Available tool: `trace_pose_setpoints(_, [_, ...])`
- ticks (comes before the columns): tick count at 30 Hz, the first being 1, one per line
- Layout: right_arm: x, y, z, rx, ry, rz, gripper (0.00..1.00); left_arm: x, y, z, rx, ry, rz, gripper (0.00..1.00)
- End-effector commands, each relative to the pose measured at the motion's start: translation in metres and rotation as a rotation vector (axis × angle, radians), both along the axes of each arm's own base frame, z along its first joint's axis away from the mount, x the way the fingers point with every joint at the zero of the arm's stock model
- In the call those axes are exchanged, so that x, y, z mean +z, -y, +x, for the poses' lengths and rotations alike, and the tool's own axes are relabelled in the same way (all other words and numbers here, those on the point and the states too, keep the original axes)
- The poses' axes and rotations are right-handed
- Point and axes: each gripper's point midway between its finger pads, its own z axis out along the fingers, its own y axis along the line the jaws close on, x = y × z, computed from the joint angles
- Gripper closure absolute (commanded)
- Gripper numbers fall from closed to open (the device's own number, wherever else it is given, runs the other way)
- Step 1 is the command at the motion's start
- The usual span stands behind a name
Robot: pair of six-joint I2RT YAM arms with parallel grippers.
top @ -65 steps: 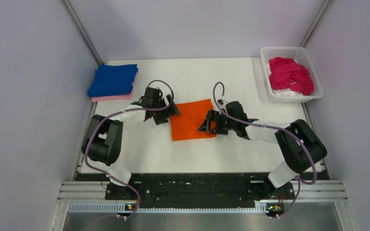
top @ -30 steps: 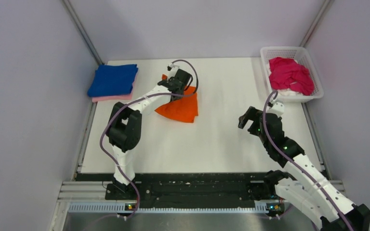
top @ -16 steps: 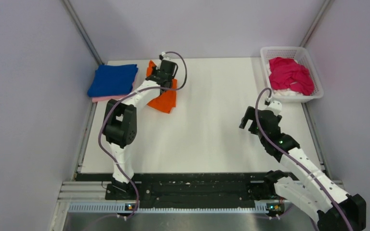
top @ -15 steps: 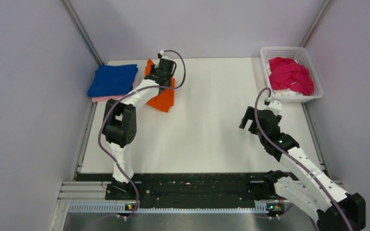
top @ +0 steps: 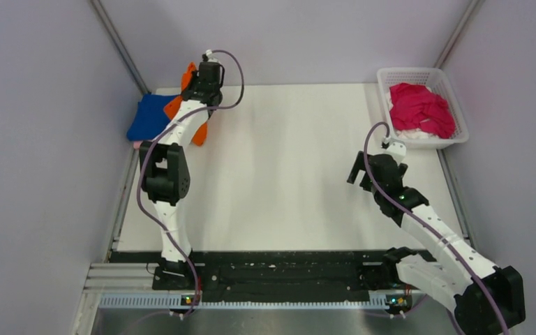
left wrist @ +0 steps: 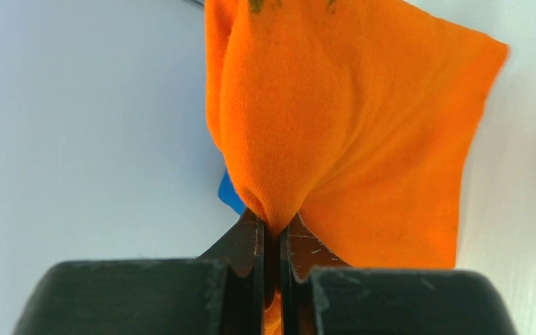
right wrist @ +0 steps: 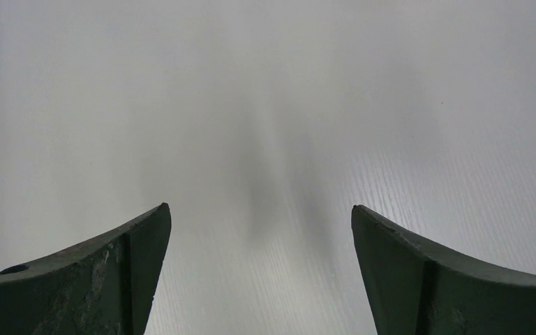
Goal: Fold and stack the t-shirts
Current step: Put the neatly folded tshirt into the corner of the board with the left arm
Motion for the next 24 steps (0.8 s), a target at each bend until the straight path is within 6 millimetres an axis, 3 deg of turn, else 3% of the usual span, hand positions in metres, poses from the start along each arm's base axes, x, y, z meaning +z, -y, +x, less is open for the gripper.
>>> trace_pose_setpoints(1, [0.024,0.007,0.014,-0.036,0.070,-0.007,0.01,0.049,-0.018,0.018,-0.015,0.088,0.049,1.00])
trace_pose_setpoints(7, [0.020,0.008,0.017,-0.042,0.052,-0.020,0.01,0.069,-0.036,0.028,0.010,0.141,0.034,1.00])
trace_pose_setpoints(14, [0.017,0.007,0.020,-0.041,0.038,-0.023,0.01,0.065,-0.058,0.029,0.056,0.168,-0.038,1.00])
trace_pose_setpoints(19, [0.016,0.008,0.019,-0.042,0.035,-0.023,0.01,0.050,-0.076,0.033,0.054,0.174,-0.200,1.00])
trace_pose_setpoints(24, [0.015,0.009,0.019,-0.050,0.033,-0.028,0.01,0.027,-0.118,0.033,0.131,0.178,-0.269,1.00])
